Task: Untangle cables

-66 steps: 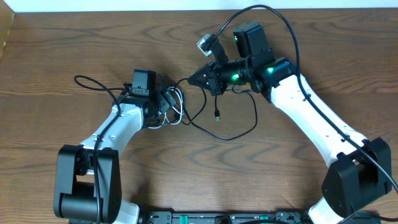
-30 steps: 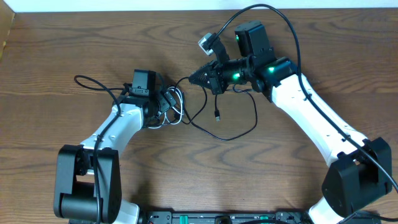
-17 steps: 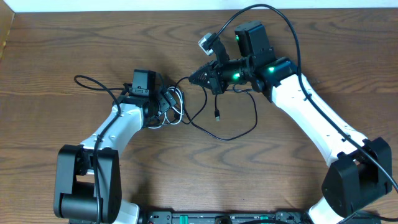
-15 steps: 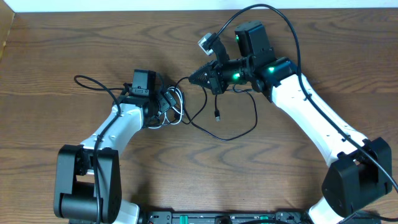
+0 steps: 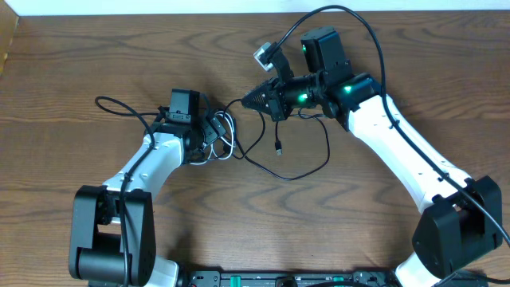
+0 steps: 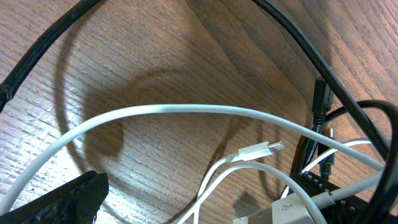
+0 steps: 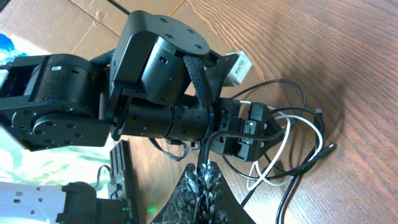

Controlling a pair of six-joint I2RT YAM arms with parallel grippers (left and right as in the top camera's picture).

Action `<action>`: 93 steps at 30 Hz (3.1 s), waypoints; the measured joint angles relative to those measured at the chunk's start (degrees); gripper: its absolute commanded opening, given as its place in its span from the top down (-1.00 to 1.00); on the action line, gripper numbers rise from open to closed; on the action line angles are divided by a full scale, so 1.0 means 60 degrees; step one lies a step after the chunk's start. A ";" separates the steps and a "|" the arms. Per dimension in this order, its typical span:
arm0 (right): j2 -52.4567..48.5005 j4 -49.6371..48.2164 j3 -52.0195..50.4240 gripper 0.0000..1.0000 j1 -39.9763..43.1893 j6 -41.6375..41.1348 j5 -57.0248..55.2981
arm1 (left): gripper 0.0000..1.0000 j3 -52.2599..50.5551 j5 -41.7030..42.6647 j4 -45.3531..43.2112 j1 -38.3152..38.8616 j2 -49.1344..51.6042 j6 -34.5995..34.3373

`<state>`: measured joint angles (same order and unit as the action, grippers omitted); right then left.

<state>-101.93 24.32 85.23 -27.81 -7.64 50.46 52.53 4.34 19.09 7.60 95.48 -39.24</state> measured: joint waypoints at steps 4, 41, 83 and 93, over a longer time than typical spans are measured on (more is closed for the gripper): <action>0.0000 0.0102 0.0000 0.98 0.0000 -0.0076 0.0091 | -0.96 0.0000 0.0000 -0.0004 0.0000 0.0000 0.0000; 0.0000 -0.0878 0.0000 0.98 0.0885 -0.0936 0.1614 | 0.31 -0.0237 0.4758 -0.1031 -0.1242 -0.0769 0.1300; 0.0076 -0.0845 0.0000 0.97 0.1184 -0.1209 0.1796 | 0.85 -0.0248 0.0109 -0.1107 -0.0262 0.0470 0.0933; 0.2113 -0.1880 -0.0015 0.97 0.1464 -0.1395 0.1661 | 0.85 -0.0251 -0.0036 -0.0918 -0.0623 0.0470 0.0936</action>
<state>-89.25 13.04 85.14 -19.03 -16.01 60.42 51.03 4.12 13.58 3.86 98.30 -33.63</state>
